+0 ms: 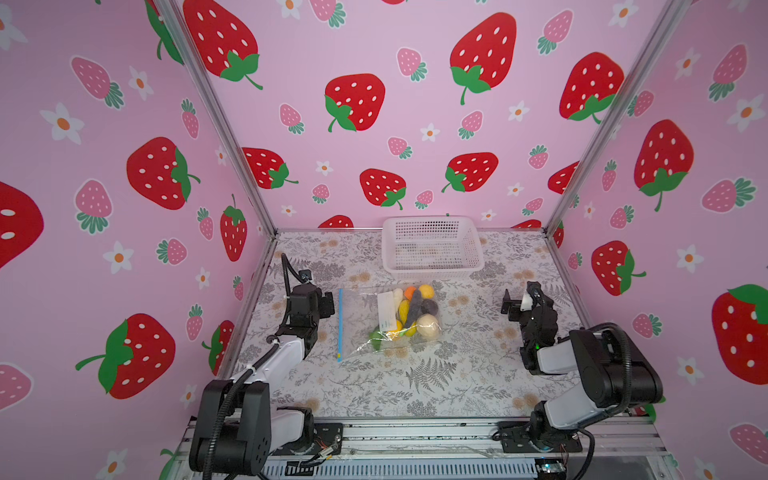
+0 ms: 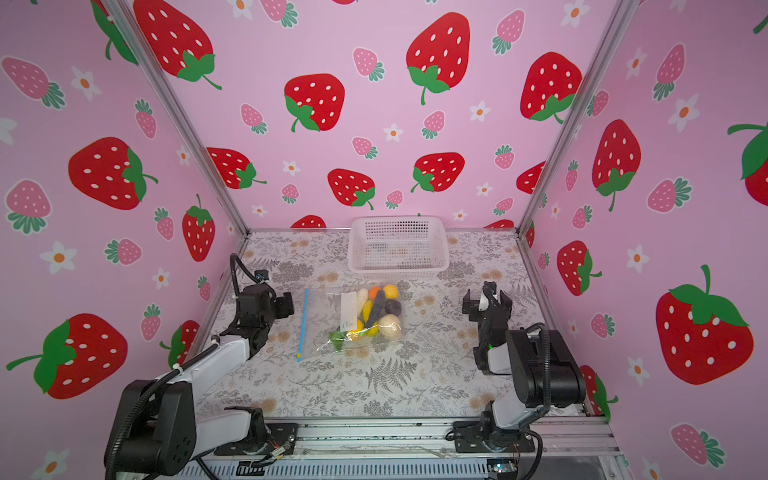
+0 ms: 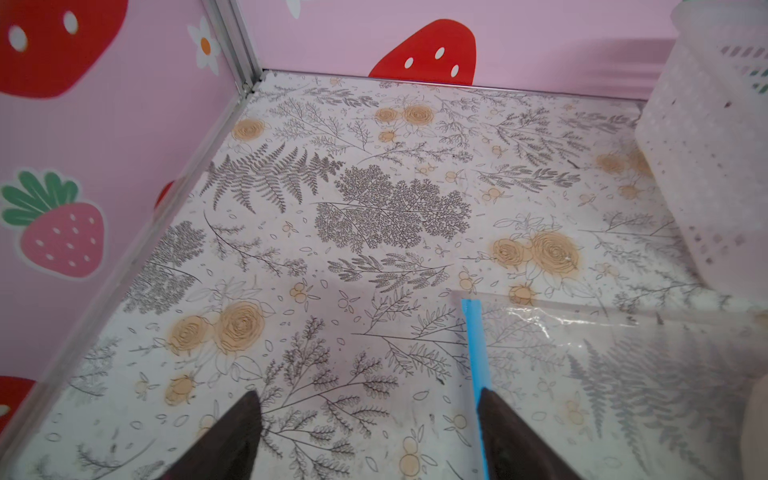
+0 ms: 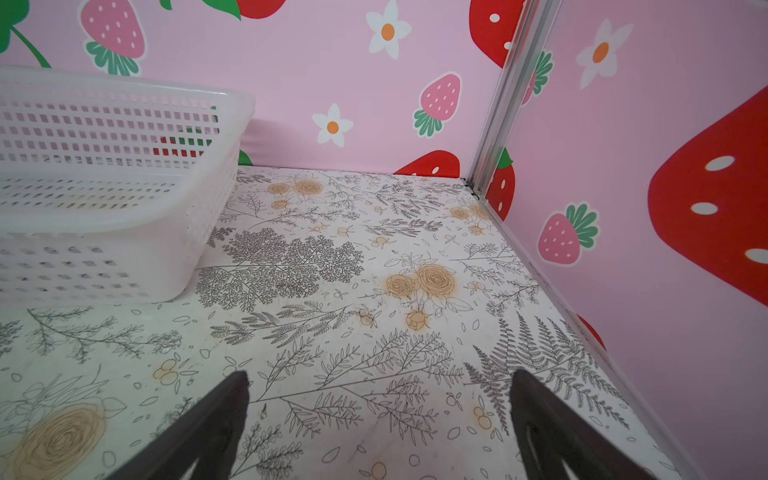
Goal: Place the food in the zip-top bag and seal the zipper
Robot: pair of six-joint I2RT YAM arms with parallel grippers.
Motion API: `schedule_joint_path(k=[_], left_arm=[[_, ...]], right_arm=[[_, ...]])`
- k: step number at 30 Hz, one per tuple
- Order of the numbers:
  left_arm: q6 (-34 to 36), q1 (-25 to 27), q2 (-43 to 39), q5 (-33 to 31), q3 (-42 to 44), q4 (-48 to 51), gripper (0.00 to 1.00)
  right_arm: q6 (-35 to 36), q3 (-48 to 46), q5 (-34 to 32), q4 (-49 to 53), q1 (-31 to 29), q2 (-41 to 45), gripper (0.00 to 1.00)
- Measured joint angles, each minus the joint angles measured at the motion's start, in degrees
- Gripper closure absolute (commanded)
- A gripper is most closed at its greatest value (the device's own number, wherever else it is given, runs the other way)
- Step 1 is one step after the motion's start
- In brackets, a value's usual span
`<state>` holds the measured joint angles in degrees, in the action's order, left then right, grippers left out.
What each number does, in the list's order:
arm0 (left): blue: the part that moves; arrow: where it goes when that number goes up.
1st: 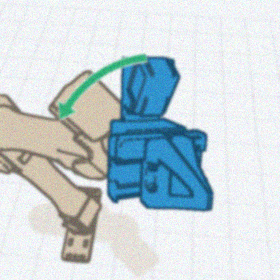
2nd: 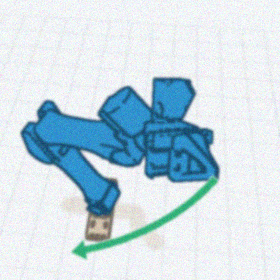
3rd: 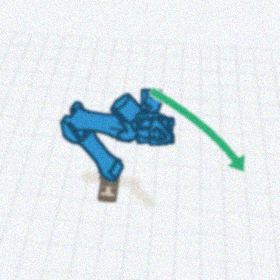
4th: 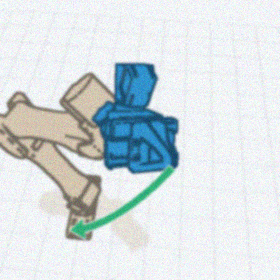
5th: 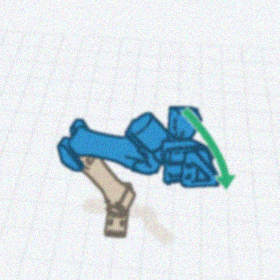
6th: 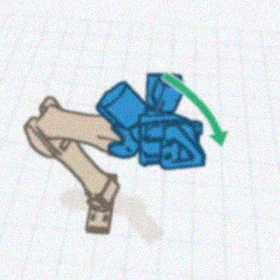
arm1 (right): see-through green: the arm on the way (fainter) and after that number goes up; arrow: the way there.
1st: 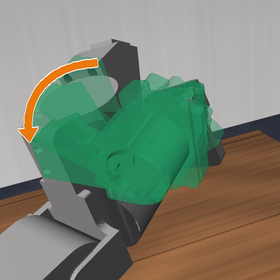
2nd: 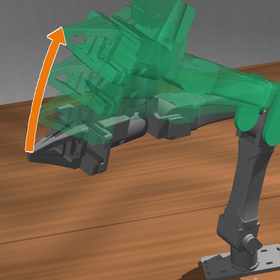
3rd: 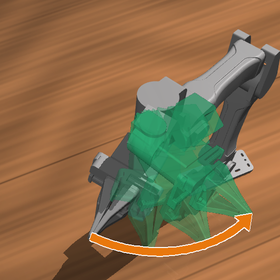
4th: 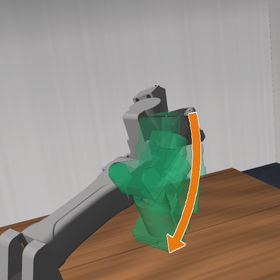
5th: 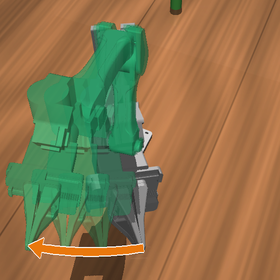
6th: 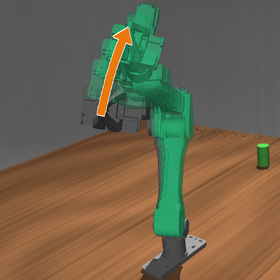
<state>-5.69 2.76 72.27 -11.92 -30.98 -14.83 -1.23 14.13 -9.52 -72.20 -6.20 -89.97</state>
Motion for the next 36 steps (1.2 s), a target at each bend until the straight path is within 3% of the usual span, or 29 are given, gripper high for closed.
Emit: schedule_joint_path(k=[27,36], left_arm=[[2.5,-1.7,11.5,4.3,7.3,-26.2,0.02],[2.7,-3.6,16.5,9.2,7.0,-27.9,0.01]], right_arm=[[-0.1,0.1,0.1,0.4,-0.1,0.0,0.01],[0.5,0.7,1.8,1.3,-0.1,0.0,0.01]])
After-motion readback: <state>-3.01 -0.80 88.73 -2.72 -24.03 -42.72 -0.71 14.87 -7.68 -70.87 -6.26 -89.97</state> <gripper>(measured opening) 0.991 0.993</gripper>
